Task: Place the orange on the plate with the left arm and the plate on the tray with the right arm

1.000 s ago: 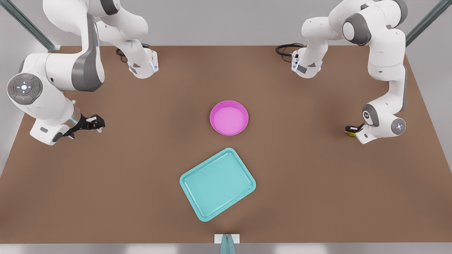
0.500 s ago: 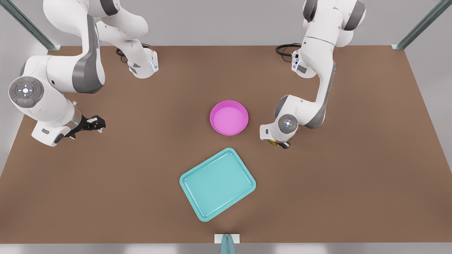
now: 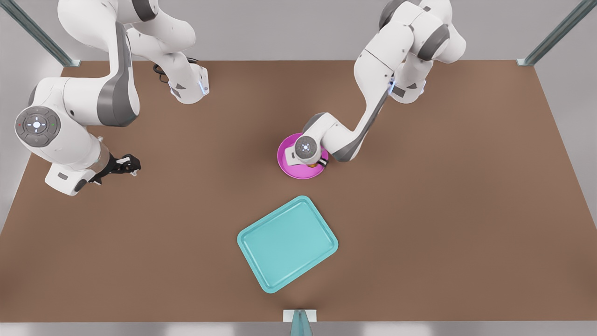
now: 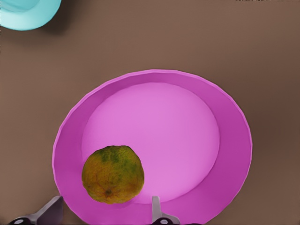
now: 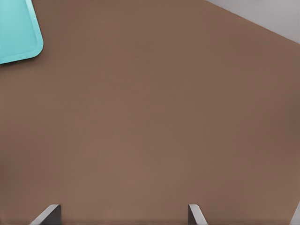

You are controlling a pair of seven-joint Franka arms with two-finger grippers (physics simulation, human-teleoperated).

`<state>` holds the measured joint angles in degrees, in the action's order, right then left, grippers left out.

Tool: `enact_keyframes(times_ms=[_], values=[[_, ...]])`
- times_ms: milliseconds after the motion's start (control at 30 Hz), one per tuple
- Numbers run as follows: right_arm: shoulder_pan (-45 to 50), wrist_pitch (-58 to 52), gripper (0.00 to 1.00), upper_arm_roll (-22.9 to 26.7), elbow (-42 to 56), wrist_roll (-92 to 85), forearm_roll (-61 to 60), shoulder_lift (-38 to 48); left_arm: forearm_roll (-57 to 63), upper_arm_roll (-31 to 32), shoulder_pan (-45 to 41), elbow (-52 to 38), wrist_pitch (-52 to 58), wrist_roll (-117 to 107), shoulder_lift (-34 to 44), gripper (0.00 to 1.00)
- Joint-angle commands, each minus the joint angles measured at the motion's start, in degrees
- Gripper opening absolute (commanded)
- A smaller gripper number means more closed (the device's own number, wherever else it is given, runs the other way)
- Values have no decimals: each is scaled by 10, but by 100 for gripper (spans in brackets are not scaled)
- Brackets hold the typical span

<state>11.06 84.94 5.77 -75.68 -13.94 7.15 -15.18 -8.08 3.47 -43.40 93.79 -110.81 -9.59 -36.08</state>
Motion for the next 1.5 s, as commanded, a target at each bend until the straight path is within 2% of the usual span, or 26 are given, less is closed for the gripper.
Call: enact_keyframes(times_ms=[0,33,67,100,133,167,200,267,300,333,367,400,500,567,633,767,933,1300,1467], values=[[0,0,100,0,0,0,0,1,0,0,0,0,8,-262,2,100],[0,0,100,0,0,0,0,0,1,-1,0,-5,12,-261,7,100],[0,0,100,0,-4,0,0,0,1,-24,10,-59,116,-248,24,100],[9,4,100,-2,-29,8,-22,-8,-1,-112,14,-157,290,-237,49,100],[30,31,100,-4,-53,9,-72,-32,-38,-218,27,-218,382,-179,80,100],[62,67,100,-10,-53,54,-143,-76,-56,-359,31,-265,455,-5,100,100],[100,118,100,-19,-53,88,-202,-108,-55,-435,31,-295,475,76,101,100],[170,209,100,-35,-54,176,-233,-151,-55,-466,33,-295,488,77,110,100],[181,300,100,-82,-122,212,-234,-137,-53,-373,129,-278,473,75,160,100],[181,388,100,-117,-203,248,-234,-104,31,-167,261,-260,416,70,194,100],[181,443,100,-141,-259,283,-233,-76,89,-46,339,-229,388,65,217,100],[182,474,100,-153,-297,314,-234,-59,56,-46,346,-161,324,64,269,100],[184,478,100,-176,-380,433,-234,-24,90,-46,343,-172,373,63,247,100],[184,485,100,-178,-385,501,-234,-31,89,-46,343,-173,375,63,231,100],[184,536,100,-178,-405,536,-235,-39,83,-48,343,-175,370,71,237,100],[184,554,100,-178,-398,545,-250,-67,84,-47,346,-191,367,72,232,100],[197,553,100,-178,-383,531,-247,-94,84,-47,346,-191,367,71,232,100],[195,540,100,-178,-383,285,-248,-122,84,-47,345,-191,371,70,235,100],[200,540,100,-179,-365,274,-247,-152,83,-46,345,-191,372,68,235,100]])
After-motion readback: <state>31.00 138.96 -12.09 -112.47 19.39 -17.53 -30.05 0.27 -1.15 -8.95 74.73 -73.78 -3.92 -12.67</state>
